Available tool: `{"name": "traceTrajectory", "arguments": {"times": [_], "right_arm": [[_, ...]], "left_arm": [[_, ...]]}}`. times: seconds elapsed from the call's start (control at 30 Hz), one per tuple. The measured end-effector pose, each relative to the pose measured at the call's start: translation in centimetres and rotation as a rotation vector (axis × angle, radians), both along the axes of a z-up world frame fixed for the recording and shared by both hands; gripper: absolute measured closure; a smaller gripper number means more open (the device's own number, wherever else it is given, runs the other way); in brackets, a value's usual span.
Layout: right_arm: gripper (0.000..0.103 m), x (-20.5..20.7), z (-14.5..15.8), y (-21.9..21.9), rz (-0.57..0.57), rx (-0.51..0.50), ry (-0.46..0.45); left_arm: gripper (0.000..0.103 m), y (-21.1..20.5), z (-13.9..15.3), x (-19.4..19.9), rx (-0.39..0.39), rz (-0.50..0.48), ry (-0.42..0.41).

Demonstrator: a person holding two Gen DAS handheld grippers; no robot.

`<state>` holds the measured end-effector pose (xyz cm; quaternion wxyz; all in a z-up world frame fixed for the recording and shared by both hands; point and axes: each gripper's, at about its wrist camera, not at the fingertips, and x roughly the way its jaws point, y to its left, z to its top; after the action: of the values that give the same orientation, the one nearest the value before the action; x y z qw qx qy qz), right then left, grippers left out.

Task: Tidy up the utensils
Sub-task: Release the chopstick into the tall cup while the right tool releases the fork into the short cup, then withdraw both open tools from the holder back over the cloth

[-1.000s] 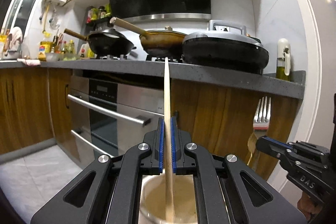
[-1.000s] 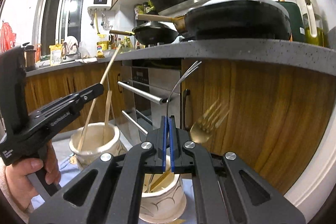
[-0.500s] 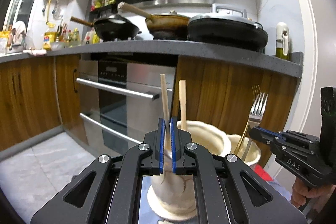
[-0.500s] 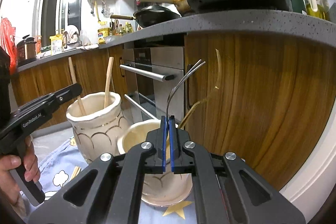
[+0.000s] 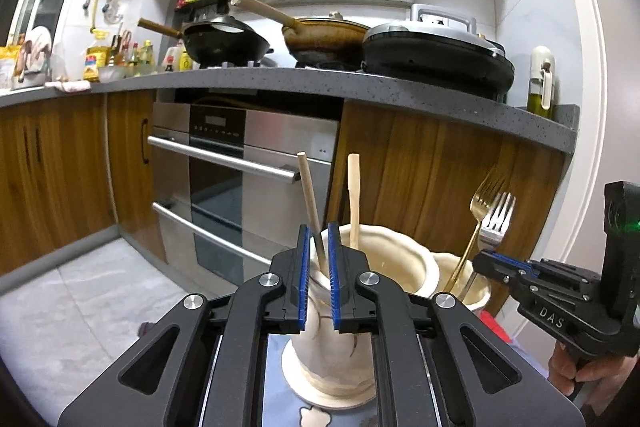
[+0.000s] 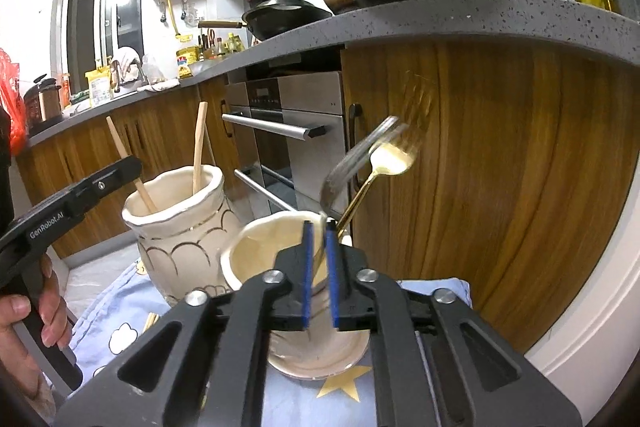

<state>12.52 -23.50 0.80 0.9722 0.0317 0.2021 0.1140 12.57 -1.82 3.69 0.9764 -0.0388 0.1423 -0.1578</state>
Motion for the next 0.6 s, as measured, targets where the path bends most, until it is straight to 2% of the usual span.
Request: {"name": "traceTrajectory", "arguments": {"times": [0.07,0.2,0.27,0.3,0.43,0.5,0.6], "right_arm": [[0.074,-0.6,0.1,-0.5,-0.002,0.019,-0.003],[0.073,-1.9,-0.1,-1.6,-0.017,0.06,0.015],[0.066,-2.5,-0.2,-2.0,-0.021,0.067,0.026],[0.062,-3.0,-0.2,-2.1,-0.02,0.062,0.034],[0.056,-5.0,-0.6,-1.9,-0.004,0.03,0.051],[0.045,-6.0,-0.8,-1.8,0.006,0.018,0.066],[0.043,-7.5,-0.8,-1.7,0.018,0.0,0.081]], "left_arm": [[0.08,0.2,0.1,-0.4,-0.009,0.005,0.002],[0.07,0.9,0.2,-2.0,-0.027,0.023,-0.002],[0.065,1.2,0.1,-2.9,-0.023,0.036,0.01],[0.062,1.4,0.0,-3.5,-0.018,0.039,0.021],[0.047,1.9,-0.7,-5.4,0.021,0.067,0.055],[0.044,2.3,-1.1,-6.3,0.034,0.076,0.084],[0.036,2.6,-1.5,-7.6,0.07,0.099,0.109]]}}
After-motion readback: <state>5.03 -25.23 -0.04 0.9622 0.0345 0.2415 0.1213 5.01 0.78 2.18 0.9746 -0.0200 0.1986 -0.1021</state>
